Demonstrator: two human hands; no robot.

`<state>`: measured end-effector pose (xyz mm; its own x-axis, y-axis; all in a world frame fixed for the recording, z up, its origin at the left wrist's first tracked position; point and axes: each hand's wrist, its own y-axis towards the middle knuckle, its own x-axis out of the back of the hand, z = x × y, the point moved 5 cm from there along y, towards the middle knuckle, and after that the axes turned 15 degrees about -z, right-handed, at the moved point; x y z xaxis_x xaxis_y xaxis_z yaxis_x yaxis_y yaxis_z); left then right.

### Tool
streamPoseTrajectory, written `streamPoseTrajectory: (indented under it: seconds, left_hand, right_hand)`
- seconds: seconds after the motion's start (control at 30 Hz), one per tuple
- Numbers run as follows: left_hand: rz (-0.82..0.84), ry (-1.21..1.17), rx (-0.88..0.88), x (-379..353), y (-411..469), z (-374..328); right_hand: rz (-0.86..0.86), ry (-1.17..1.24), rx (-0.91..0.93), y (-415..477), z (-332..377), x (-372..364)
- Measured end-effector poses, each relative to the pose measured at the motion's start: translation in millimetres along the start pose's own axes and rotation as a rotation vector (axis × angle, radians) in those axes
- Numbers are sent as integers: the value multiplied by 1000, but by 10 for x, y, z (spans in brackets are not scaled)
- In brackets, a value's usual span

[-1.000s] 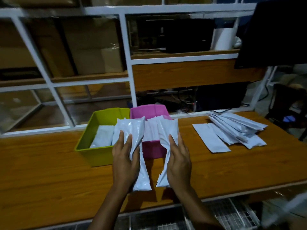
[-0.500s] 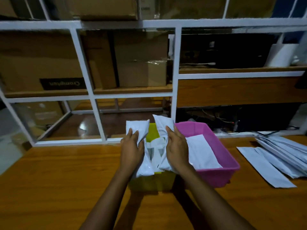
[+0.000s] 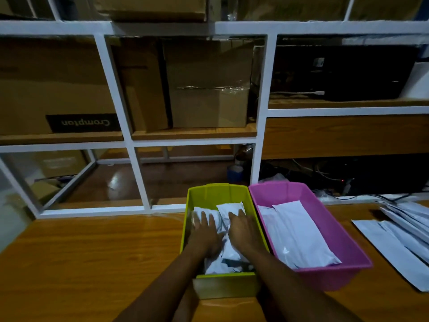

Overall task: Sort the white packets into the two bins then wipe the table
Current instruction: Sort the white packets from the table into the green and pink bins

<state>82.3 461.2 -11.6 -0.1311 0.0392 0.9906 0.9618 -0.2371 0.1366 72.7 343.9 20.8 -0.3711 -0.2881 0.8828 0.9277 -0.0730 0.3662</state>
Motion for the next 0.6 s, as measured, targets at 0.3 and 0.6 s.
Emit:
streamPoseTrajectory:
  seconds: [0.3, 0.6]
  left_hand:
    - [419, 125, -142, -270, 336, 262]
    - [439, 194, -81, -564, 539, 310]
  right_hand:
    - [616, -208, 231, 261, -67, -167]
    - [775, -396, 280, 308, -218, -664]
